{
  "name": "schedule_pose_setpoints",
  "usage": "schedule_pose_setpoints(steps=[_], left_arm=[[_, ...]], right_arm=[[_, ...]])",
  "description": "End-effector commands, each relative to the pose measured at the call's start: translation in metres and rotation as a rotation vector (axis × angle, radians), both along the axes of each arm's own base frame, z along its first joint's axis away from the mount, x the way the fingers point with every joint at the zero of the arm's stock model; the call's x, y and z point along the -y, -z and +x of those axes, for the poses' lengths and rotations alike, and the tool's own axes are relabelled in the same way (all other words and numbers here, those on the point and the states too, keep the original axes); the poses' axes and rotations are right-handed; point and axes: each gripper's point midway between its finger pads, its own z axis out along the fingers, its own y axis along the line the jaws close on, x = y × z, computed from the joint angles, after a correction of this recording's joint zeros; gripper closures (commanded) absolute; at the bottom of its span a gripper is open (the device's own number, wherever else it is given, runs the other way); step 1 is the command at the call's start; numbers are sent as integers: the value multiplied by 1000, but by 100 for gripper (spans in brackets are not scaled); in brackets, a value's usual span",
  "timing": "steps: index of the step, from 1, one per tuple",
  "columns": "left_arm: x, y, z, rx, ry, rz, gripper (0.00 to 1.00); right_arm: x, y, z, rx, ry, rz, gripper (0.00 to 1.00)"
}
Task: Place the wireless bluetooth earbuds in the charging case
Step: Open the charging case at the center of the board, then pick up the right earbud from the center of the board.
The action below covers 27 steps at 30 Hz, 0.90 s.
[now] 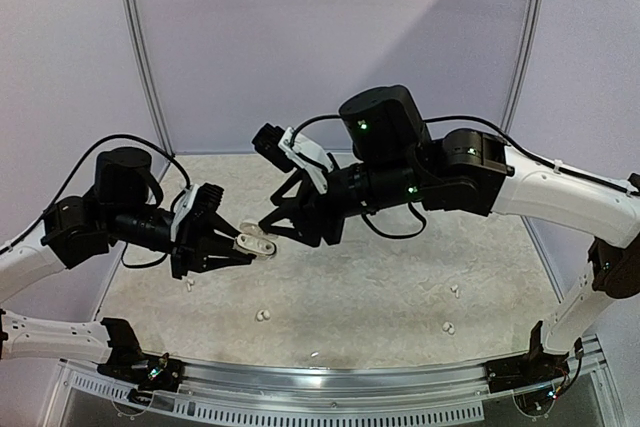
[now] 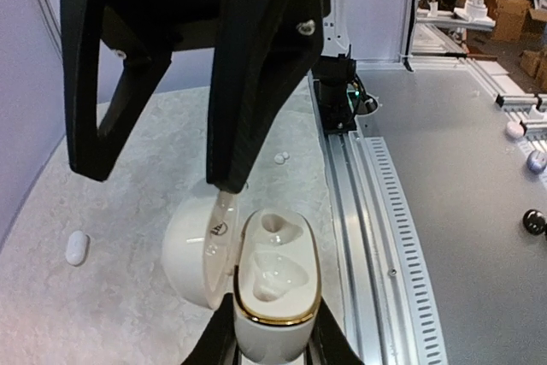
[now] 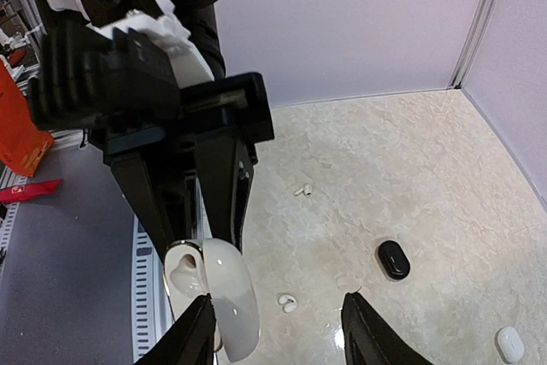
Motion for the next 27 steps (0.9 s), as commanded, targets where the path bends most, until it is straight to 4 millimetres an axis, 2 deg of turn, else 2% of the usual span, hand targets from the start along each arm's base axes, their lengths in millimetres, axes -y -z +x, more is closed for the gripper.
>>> schedule_pose_setpoints(steps=[1,4,6,8,9,10,12,14,16,18,20,22,23,27], left_arm=[[7,0,-2,-188,-42,-74,100],[7,2,4,-237,-84,-104,100],[7,3,9,-276,-111,-126,100],[7,4,13,-302,-129,-144,100],[6,6,14,-310,-135,-148,100],[6,7,15,-311,-142,-150,100],[4,11,18,-310,-165,-150,100],[2,14,21,-305,-186,-150,100],[0,16,22,-300,-200,-154,100],[-2,17,21,-291,-198,-156,100],[-3,18,20,-281,-193,-159,100],[-5,19,19,-273,-194,-157,100],[-5,19,19,-268,-196,-157,100],[-7,21,20,-258,-200,-157,100]], right_arm=[[-5,-22,9,-2,21,66,48],[0,-37,15,-25,61,107,45],[6,-47,26,-50,119,142,43],[21,-58,44,-80,217,176,43],[30,-58,56,-93,280,175,42],[48,-59,75,-103,390,176,42],[88,-45,108,-140,623,133,41],[139,-14,134,-190,842,45,41],[189,29,148,-317,1032,-33,41],[231,73,150,-428,1154,-118,40],[267,117,142,-523,1235,-222,35],[295,153,133,-598,1291,-322,22],[309,173,126,-625,1317,-390,19],[341,219,116,-686,1353,-547,14]])
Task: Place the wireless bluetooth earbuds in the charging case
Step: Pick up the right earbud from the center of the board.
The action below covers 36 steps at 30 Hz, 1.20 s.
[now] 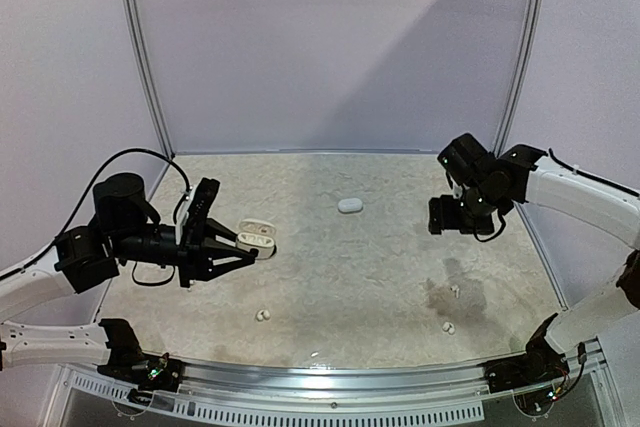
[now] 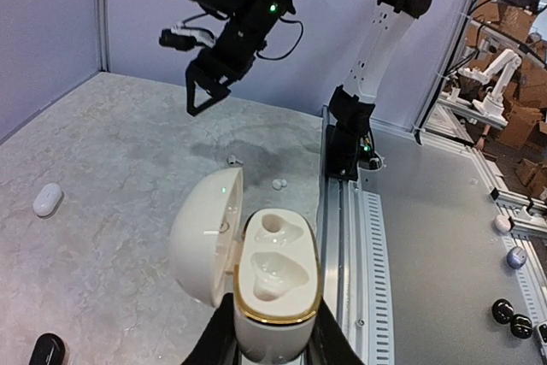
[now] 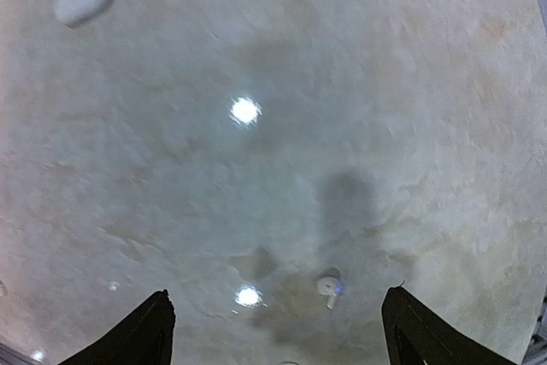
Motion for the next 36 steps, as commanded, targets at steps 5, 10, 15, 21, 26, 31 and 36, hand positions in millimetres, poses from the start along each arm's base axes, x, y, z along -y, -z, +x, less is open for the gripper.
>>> schedule_pose_setpoints(steps=[5,10,15,21,26,31,36], left_arm=[[-4,3,5,33,-25,-9,100],[-7,4,6,40,-34,-6,100],[-8,6,9,36,-47,-2,100],[-8,4,12,38,-51,-5,100],[-8,4,13,42,-52,-5,100],[-8,3,13,43,-53,-4,100],[-8,2,13,51,-52,-2,100]], right_arm=[[46,77,-29,-277,41,-105,18],[45,111,-35,-368,-14,-91,39],[48,135,-48,-470,-63,-131,47],[48,151,-57,-517,-88,-136,54],[51,157,-62,-537,-97,-149,60],[53,162,-61,-540,-115,-165,62],[51,164,-60,-536,-133,-163,66]])
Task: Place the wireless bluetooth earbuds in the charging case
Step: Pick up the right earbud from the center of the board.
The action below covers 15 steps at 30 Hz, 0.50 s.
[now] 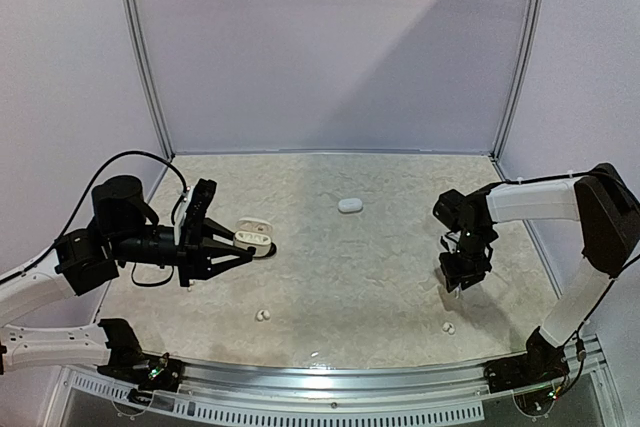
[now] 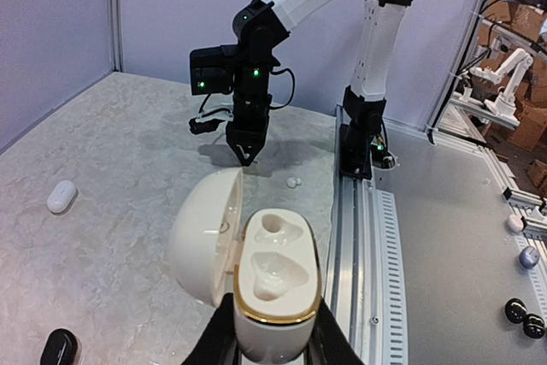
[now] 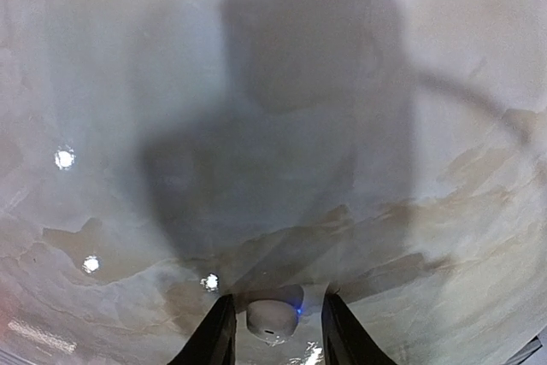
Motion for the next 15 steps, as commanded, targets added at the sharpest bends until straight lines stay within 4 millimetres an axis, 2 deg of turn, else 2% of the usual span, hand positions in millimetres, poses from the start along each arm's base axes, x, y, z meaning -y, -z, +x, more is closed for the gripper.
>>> schedule_pose_setpoints(steps=[1,15], left_arm=[[-2,-4,6,28,-16,-4,100],[-2,-6,6,36,-13,1,100]], right_arm=[[1,9,1,-6,-20,1,68],[0,7,-1,-16,-24,7,86]])
